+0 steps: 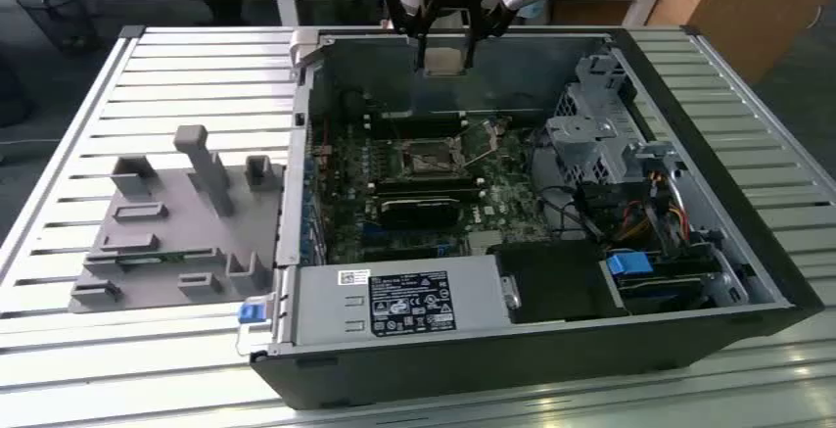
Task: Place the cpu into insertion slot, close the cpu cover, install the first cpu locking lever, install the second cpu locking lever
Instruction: 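Place the cpu into insertion slot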
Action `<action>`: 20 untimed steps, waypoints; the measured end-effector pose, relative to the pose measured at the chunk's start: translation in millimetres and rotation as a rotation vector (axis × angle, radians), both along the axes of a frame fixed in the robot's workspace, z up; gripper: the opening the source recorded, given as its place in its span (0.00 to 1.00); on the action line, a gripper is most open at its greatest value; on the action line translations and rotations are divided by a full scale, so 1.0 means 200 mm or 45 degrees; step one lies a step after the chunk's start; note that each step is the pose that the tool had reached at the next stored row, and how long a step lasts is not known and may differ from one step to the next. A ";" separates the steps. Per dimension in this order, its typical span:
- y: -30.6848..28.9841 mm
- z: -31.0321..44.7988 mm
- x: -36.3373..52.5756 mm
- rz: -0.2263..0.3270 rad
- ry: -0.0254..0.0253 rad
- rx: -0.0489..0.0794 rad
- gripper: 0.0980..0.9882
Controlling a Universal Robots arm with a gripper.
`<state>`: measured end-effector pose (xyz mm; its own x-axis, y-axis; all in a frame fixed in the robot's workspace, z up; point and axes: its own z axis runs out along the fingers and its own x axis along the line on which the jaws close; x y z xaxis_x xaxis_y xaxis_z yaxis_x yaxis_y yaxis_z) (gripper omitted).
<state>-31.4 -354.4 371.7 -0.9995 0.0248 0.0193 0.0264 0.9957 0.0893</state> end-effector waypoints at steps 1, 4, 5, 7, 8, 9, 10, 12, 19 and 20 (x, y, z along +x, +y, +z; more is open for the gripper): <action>0.000 0.000 0.000 0.000 0.0000 0.000 0.50; 0.000 0.000 0.000 0.000 0.0000 0.000 0.50; 0.000 0.000 0.000 0.000 0.0000 0.000 0.50; 0.000 0.000 0.000 -0.001 0.0001 0.000 0.50; 0.000 0.000 0.000 -0.002 0.0000 0.000 0.50; 0.000 0.000 0.000 -0.003 0.0000 0.000 0.50; 0.000 0.000 0.000 -0.004 0.0000 0.000 0.50; 0.000 0.000 0.000 -0.013 0.0001 0.000 0.50; 0.000 -0.001 0.000 -0.036 0.0000 0.000 0.50; 0.000 -0.001 0.000 -0.042 0.0000 0.000 0.50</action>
